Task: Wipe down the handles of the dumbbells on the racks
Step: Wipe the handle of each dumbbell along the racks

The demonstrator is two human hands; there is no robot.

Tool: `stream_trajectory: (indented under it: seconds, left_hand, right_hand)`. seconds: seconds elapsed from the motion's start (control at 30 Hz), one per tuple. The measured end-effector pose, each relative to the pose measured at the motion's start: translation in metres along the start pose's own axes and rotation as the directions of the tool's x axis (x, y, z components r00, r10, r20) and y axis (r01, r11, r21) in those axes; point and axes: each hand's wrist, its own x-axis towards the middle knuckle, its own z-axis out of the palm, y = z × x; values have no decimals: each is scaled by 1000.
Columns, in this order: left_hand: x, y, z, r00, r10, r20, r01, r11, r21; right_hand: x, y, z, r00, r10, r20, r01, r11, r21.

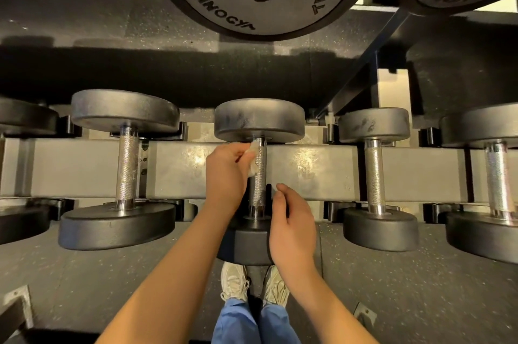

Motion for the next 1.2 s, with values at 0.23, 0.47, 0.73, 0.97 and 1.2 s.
stream_trajectory:
  seconds: [0.23,0.47,0.73,0.97,1.2]
  left_hand:
    - [-28,-9,-2,991,-103,81,100,994,45]
    - [-15,-7,-8,985,-143,98,145,989,-12]
    - [-20,-14,-2,988,-108,111,117,990,-79]
    - [-34,-24,-30,959,-100,266,77,992,97]
    - [-24,-43,-91,989,63,131,-92,970,227]
  right_hand:
    - [-1,0,0,999,-35,-10,35,999,-29]
    - [-3,-3,-1,999,-38,-10,38,999,-2]
    - [-4,3,-1,997,-75,-30,75,997,4]
    - [-1,-8,0,954,-297,-46,289,949,-130]
    - [22,-68,34,843,-497,208,535,816,-220]
